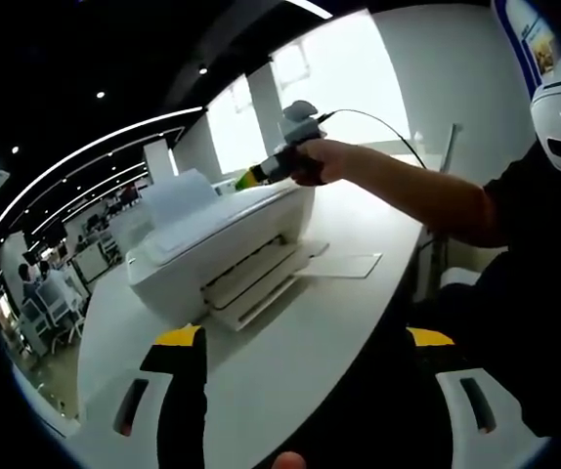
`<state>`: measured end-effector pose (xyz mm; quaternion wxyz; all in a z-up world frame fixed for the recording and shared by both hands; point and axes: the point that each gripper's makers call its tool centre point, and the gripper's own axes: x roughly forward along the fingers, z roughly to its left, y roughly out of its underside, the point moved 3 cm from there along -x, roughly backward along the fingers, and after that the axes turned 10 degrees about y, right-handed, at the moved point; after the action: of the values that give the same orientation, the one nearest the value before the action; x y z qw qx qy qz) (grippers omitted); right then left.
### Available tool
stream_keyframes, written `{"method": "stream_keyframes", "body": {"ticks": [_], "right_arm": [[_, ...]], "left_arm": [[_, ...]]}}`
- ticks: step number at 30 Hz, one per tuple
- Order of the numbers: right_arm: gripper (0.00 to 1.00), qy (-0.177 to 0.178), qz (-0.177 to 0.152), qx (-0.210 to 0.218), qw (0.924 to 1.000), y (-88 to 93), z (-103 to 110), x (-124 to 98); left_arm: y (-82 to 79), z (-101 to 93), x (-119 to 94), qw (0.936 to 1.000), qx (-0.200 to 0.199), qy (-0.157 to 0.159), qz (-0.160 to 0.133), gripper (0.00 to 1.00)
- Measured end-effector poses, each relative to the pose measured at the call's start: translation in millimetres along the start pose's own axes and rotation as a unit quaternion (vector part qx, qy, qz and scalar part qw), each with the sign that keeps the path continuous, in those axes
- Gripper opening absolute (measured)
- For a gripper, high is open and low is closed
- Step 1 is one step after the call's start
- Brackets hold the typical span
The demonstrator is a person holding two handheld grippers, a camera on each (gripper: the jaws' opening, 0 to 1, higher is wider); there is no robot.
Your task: Remove the paper from the printer output slot and place it on top of the printer
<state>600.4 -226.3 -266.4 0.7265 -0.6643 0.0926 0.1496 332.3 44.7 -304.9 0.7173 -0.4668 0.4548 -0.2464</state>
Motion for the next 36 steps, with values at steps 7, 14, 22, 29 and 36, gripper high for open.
{"method": "stream_keyframes", "body": {"ticks": [7, 14, 22, 29, 36], "right_arm": [[0.83, 0.005, 0.006, -0.008, 0.9999, 3.8, -2.2, 0.0], [0.84, 0.003, 0.002, -0.008, 1.0000, 2.3, 0.1, -2.0], [0.87, 0.001, 0.005, -0.011, 0.9999, 3.7, 1.5, -1.1], [0.89, 0.002, 0.007, -0.014, 0.9999, 5.0, 3.3, -0.9], [0.90, 0.006, -0.001, -0.015, 0.9999, 1.3, 1.7, -1.5]], "left_arm": [[-0.4, -0.6, -0.3, 1.0000, 0.001, 0.000, -0.001, 0.84], [-0.1, -0.9, 0.4, 1.0000, 0.000, 0.001, 0.000, 0.84], [0.2, -0.9, 0.4, 1.0000, 0.001, 0.001, 0.001, 0.84], [0.5, -1.3, 0.4, 1.0000, 0.001, 0.002, 0.001, 0.84], [0.0, -1.0, 0.1, 1.0000, 0.000, 0.001, -0.001, 0.84]]}}
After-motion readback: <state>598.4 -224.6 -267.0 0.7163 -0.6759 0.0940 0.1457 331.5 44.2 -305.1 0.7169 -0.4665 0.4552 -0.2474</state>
